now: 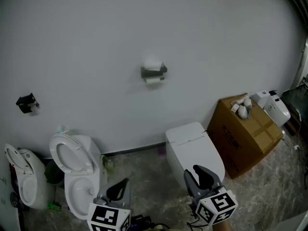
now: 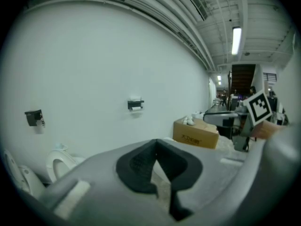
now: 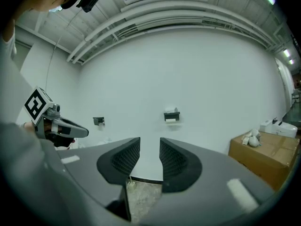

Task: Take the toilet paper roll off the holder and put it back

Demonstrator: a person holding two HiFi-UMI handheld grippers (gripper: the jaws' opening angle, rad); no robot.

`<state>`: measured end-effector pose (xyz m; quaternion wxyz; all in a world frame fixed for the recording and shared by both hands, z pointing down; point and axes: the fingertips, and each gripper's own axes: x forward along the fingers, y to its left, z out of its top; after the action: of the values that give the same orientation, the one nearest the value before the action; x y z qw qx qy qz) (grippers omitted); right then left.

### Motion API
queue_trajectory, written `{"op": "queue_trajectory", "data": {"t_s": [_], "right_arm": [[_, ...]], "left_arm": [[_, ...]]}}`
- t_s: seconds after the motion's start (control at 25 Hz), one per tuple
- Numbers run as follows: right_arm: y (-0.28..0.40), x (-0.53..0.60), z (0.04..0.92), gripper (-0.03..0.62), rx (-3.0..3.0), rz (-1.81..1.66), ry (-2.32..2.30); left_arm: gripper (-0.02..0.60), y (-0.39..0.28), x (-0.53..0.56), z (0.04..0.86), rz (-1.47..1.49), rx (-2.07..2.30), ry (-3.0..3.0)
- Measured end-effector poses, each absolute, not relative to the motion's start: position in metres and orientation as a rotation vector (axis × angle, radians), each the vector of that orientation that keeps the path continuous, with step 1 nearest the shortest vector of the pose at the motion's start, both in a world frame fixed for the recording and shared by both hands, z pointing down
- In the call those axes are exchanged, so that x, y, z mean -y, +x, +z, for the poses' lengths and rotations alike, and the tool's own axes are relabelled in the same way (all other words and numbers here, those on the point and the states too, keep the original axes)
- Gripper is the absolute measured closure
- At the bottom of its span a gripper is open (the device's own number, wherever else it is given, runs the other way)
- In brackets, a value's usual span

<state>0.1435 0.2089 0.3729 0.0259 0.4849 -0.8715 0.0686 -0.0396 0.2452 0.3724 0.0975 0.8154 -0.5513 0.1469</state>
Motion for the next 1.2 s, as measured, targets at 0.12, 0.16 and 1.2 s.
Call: {"op": "queue_trajectory", "data": {"t_s": [0.12, 0.16, 1.2], "right_arm": [[0.143, -0.206, 0.371, 0.477, 2.707, 0.189, 1.47], [0.142, -0.205, 0.37, 0.477, 2.708, 0.18, 1.467], [0.122, -0.09, 0.358, 0.477, 2.665, 0.145, 1.568]], "left_arm": [[0.586, -0.037, -0.246, 0.374, 0.425, 1.635, 2.402], [0.586, -0.036, -0.246, 0.375, 0.425, 1.633, 2.401], [0.586, -0.054, -0.112, 0.369, 0.433, 1.541, 2.487]]}}
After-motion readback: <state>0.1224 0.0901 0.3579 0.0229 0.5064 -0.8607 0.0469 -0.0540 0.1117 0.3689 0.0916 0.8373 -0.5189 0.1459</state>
